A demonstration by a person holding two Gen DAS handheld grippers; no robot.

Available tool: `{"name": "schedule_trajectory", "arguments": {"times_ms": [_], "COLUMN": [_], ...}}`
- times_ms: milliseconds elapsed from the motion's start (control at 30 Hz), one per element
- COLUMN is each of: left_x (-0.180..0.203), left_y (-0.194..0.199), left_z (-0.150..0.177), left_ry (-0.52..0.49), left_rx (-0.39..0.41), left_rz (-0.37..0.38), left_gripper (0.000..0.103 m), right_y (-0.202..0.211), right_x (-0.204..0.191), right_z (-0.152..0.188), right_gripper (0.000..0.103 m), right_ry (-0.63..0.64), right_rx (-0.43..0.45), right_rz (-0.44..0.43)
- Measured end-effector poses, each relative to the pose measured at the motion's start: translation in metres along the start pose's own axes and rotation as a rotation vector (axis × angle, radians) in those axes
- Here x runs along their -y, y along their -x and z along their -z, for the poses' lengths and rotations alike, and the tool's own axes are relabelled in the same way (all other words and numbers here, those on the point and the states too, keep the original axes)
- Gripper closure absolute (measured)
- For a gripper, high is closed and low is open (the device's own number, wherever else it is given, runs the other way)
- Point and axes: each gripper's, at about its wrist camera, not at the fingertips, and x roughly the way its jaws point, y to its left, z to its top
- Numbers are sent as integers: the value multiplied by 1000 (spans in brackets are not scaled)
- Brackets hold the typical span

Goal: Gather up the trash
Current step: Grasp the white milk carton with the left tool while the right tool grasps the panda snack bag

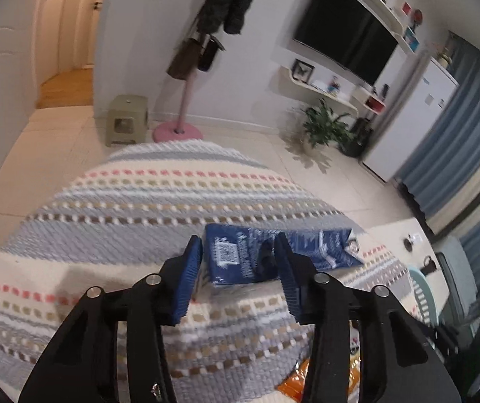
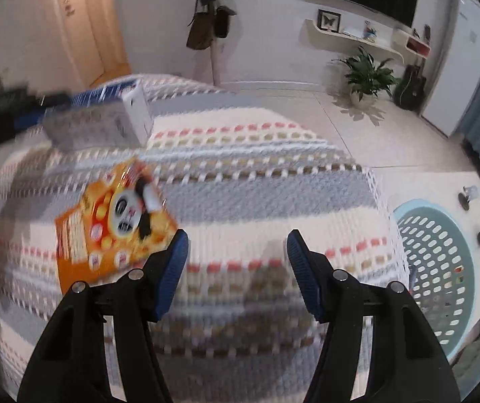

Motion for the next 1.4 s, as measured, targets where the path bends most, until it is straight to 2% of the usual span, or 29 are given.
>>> {"name": "schedule_trajectory", "arguments": {"times_ms": [33,200,367,433,500,533,600,700,767,800,833,900,967,1000,1167,1267,1400], "left_x": [1,14,41,49,50,51,55,68,81,87,91,100,100,98,77,51,22], "left_y": [3,20,35,39,45,48,47,30,13,-1,-7,-18,-26,-27,-9,17,45], "left_z": [5,32,71,80,83,82,76,64,58,57,57,57,56,56,54,59,68], "left_ry": [-2,-26,-117,-147,-161,-175,-217,-309,-385,-423,-448,-503,-485,-471,-364,-247,-145], "left_rx": [3,-32,-104,-118,-105,-84,-75,-89,-124,-162,-167,-180,-216,-222,-173,-122,-68], "left_rz": [16,80,137,146,137,126,117,109,98,83,53,16,8,1,0,-13,-39], "left_gripper": [62,76,76,71,48,44,27,23,21,22,21,27,46,48,50,50,51], "right_y": [-1,-3,1,6,10,12,15,18,20,21,22,24,26,26,14,8,-4], "right_x": [2,9,20,21,29,32,36,35,31,29,26,17,9,4,-8,-15,-39], "right_z": [-2,-6,-4,1,4,5,7,8,7,7,7,9,12,14,17,8,-11], "right_gripper": [45,45,45,45,45,45,45,45,45,45,45,45,45,45,46,45,45], "right_ry": [-10,-43,-77,-84,-97,-108,-119,-127,-122,-115,-102,-62,-31,-23,-43,-39,4], "right_rx": [0,11,20,25,29,30,31,23,14,12,10,1,-14,-24,-116,-127,-129], "right_rz": [-11,-49,-74,-73,-71,-75,-79,-101,-122,-129,-138,-154,-180,-200,-320,-301,-283]}}
